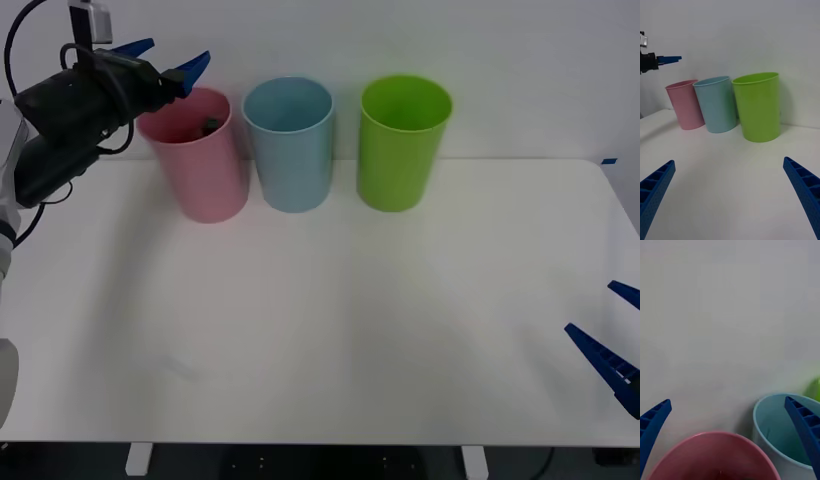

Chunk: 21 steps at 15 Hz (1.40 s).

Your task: Grasp the object on the table and drop it into the matching bin: aluminum can to the light blue bin, PET bottle to the pink bin.

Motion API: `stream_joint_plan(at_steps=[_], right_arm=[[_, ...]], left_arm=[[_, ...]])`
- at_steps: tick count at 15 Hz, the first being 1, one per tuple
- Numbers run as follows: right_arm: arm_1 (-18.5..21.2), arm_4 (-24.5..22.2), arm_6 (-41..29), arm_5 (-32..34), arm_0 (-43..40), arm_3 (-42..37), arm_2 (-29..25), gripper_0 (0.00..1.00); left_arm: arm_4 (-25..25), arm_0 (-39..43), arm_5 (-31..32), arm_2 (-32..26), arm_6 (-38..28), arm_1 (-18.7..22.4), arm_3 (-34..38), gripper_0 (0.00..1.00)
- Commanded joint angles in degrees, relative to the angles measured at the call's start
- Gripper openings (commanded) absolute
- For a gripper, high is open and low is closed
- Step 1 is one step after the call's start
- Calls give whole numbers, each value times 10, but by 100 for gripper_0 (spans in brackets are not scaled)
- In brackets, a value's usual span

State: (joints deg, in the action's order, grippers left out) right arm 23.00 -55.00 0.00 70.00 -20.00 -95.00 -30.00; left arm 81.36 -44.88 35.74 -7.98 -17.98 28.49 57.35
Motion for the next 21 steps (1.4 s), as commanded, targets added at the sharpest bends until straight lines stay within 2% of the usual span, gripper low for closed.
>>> stream_joint_plan(at_steps=[1,2,6,13,18,21], right_arm=[[0,0,0,0,0,0,0,100],[0,0,0,0,0,0,0,100],[0,0,0,0,0,0,0,100],[0,0,0,0,0,0,0,100],[0,0,0,0,0,0,0,100],[0,0,0,0,0,0,0,100]], left_arm=[[-18,9,37,-21,9,3,0,100],[-20,13,54,-32,9,4,0,100],[-84,44,95,-38,12,23,5,100],[-172,164,116,-39,24,58,104,100],[-222,231,208,-40,45,118,108,100],[-244,273,253,-47,61,134,109,100]])
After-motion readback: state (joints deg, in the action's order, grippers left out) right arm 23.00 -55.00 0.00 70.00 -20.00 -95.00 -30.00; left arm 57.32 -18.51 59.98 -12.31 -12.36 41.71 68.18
